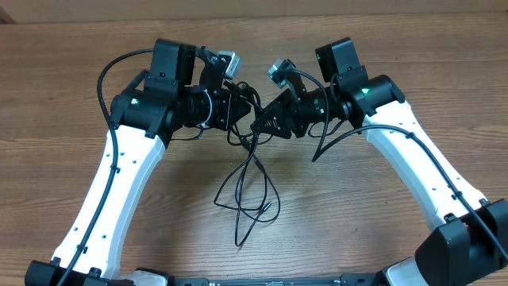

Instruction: Untangle cables

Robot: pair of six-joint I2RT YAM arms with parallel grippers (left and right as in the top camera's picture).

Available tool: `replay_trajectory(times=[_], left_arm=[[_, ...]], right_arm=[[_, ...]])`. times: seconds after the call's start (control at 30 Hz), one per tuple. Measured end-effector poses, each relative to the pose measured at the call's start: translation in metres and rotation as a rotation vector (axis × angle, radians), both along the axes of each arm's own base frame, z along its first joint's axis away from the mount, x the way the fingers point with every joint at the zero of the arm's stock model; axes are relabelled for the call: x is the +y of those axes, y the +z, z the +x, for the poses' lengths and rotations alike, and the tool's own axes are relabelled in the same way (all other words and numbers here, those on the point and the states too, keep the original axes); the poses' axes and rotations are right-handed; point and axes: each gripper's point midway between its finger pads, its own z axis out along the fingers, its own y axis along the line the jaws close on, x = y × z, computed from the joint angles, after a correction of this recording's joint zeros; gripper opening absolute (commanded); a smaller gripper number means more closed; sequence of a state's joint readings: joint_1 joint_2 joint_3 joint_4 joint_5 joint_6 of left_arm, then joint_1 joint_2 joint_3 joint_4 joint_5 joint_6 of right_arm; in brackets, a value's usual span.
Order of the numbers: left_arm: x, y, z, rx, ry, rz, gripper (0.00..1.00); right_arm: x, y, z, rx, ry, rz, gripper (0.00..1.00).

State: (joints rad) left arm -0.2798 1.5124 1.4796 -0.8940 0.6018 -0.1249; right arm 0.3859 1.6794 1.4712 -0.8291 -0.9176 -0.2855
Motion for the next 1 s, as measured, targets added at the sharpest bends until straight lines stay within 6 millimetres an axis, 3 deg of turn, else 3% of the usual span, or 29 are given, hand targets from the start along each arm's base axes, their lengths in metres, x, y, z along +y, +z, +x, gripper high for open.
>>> replay_trajectory(times=[0.2, 0.57, 0.8, 1.0], left_arm=[[0.0, 0.0, 0.0, 0.001, 0.0, 0.0, 0.04], [0.004, -0.003, 0.002, 0.018, 0.035, 0.014, 0.05], [0.026, -0.014, 0.017, 0.095, 0.274, 0.074, 0.05], [0.045, -0.023, 0.023, 0.135, 0.439, 0.132, 0.04]], right_arm=[[-0.001, -0.001, 0.003, -0.009, -0.011, -0.011, 0.04], [-0.004, -0.007, -0.008, 0.051, -0.003, -0.032, 0.04], [-0.01, -0.012, -0.041, 0.097, 0.119, -0.032, 0.04], [-0.007, 0.004, -0.065, -0.007, 0.289, 0.097, 0.04]])
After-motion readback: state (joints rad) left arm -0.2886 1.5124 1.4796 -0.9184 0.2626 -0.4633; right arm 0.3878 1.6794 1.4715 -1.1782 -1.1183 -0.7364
